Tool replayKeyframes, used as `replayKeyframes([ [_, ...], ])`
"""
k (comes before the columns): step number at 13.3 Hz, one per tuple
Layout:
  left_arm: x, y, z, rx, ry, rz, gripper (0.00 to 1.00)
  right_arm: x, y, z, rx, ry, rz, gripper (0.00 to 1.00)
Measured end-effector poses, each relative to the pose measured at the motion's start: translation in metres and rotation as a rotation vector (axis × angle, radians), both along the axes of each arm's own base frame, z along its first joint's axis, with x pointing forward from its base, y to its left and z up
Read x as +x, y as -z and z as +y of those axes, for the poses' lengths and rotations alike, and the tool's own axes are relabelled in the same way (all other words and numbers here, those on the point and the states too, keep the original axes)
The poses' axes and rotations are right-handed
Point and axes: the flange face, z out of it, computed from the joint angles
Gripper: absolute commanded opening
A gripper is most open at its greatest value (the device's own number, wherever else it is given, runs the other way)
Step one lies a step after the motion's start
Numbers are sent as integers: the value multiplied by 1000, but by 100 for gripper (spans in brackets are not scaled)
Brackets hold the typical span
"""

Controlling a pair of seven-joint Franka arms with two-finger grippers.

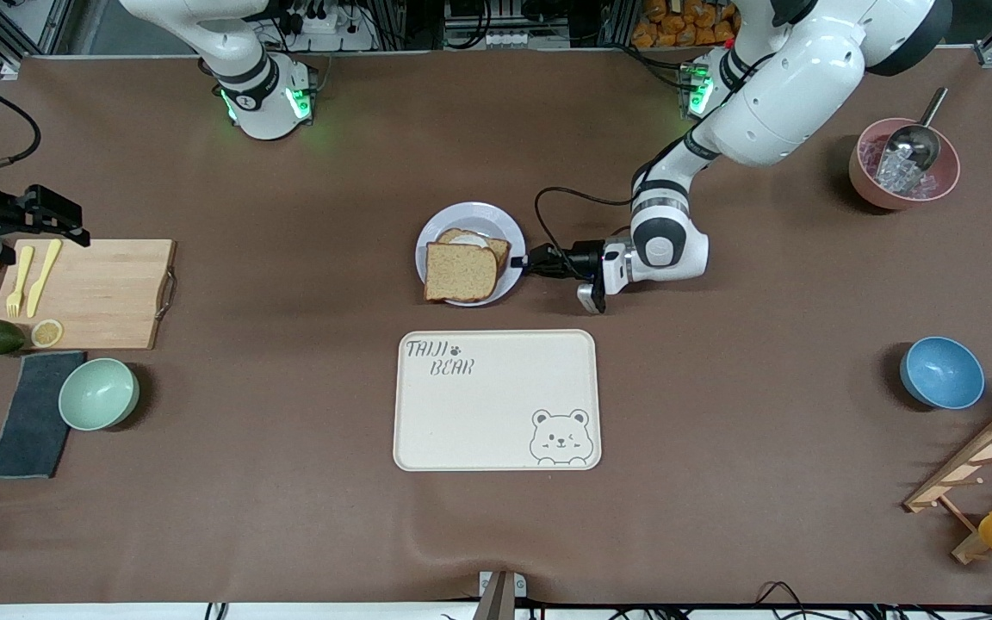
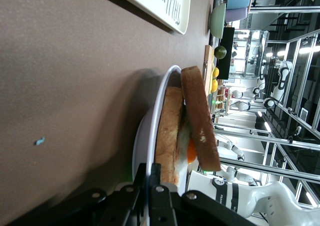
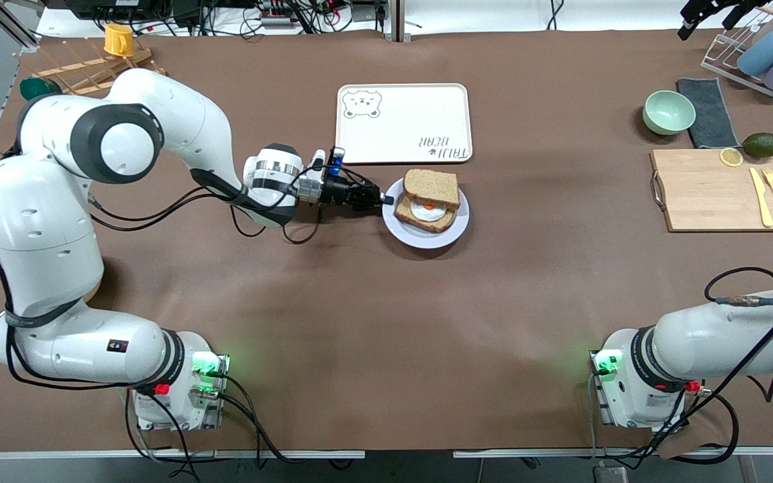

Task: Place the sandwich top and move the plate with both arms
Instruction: 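Close the left gripper on the rim of the white plate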

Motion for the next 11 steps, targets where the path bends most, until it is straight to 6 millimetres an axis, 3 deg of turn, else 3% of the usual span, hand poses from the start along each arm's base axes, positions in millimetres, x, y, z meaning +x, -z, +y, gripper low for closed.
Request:
replayKeyframes([
  [6,1,0,-1,-9,18,-65,0,0,0,0,0,0,1,100],
  [11,15,-3,-5,-23,11,-102,0,0,0,0,0,0,1,100],
])
